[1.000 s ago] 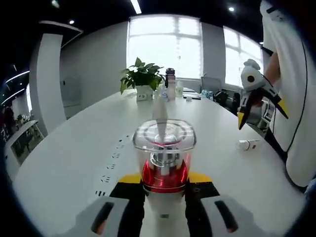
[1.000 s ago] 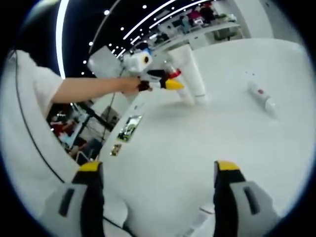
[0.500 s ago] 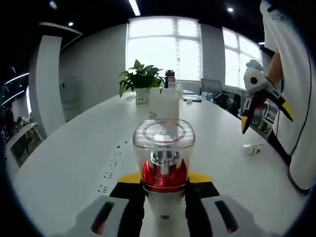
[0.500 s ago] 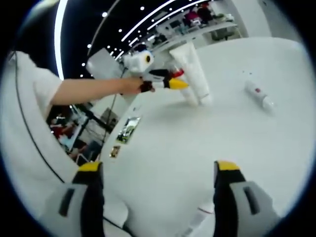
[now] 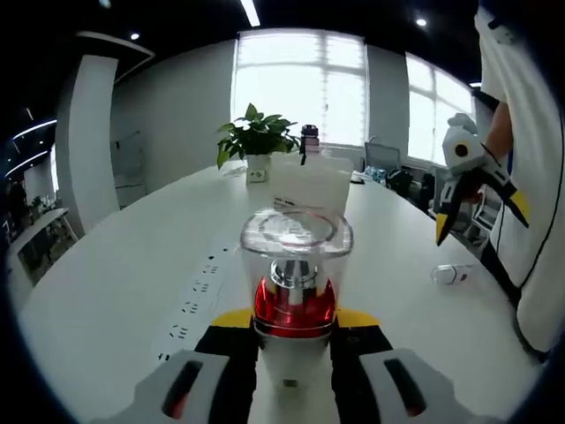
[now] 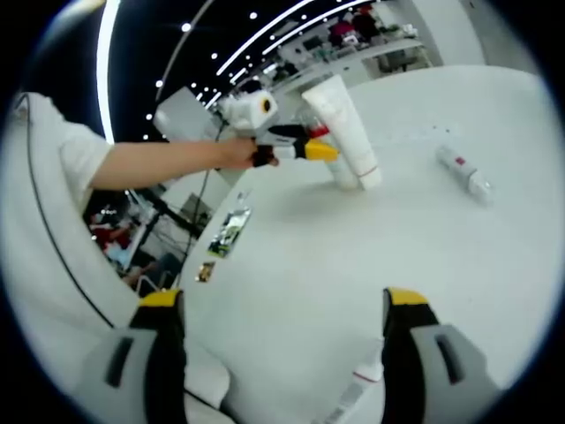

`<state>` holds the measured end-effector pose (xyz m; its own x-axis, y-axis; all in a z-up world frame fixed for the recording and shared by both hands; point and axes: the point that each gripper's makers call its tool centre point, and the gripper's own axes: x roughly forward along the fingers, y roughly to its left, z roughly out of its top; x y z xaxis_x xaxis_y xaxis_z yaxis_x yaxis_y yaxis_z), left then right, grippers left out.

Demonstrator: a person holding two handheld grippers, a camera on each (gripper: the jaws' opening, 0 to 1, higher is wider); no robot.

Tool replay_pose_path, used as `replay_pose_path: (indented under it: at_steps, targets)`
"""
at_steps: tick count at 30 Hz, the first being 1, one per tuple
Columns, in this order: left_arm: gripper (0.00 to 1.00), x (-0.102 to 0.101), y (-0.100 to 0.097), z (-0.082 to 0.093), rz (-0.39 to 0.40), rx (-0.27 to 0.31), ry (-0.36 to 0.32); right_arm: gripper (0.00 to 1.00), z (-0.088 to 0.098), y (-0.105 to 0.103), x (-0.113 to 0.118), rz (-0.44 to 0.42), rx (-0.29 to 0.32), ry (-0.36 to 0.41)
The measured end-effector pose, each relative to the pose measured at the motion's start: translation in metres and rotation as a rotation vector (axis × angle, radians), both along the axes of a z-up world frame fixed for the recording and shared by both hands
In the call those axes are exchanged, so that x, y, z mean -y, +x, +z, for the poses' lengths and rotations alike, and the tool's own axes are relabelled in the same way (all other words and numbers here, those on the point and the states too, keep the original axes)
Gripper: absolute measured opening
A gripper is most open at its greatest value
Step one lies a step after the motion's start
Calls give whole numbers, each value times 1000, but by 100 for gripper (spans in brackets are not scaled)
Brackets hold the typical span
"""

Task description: Arrange the skincare products in the storage area until every visible bottle or jar stands upright without overlapping.

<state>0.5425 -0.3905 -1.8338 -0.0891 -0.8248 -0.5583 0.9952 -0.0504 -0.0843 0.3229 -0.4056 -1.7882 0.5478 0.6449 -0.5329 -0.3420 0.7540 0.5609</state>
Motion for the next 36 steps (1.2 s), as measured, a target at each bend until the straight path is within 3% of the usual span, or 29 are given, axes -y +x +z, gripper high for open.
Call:
replay_pose_path:
  at_steps: [3, 5, 7, 12, 14, 16, 17, 19, 23, 26, 30, 33, 36]
  targets:
    - [41, -2, -5, 4, 44, -34, -64, 91, 1, -2, 0, 3, 3, -4]
    - [43, -15, -4, 5, 134, -77, -51, 91, 2, -2, 0, -2, 11, 3]
    - [53, -24, -5, 6, 202, -103, -56, 93, 7, 1, -1, -20, 40, 25]
    - [61, -74, -40, 21, 437, -175, -120, 89, 21, 9, -6, -39, 98, 61]
    - [61, -89, -55, 29, 502, -184, -146, 79, 29, 6, -11, 8, 145, 60]
    - [63, -101, -80, 35, 497, -170, -135, 65, 31, 2, -12, 41, 176, 36]
    - [63, -107, -98, 40, 499, -167, -132, 63, 31, -2, -11, 59, 198, 1]
    - [64, -116, -128, 52, 519, -165, -141, 65, 32, -6, -10, 51, 190, 13]
    - [64, -121, -156, 79, 614, -197, -240, 63, 41, -4, -1, 18, 206, 40]
    - [64, -118, -172, 93, 617, -234, -290, 61, 47, 3, 4, 21, 237, 4]
    - [64, -117, -183, 108, 598, -211, -300, 60, 69, 25, 6, 44, 298, -28]
    - [63, -125, -180, 118, 602, -178, -308, 53, 86, 56, 11, 74, 389, -108]
    - [60, -136, -179, 124, 572, -83, -248, 39, 102, 86, 17, 75, 441, -168]
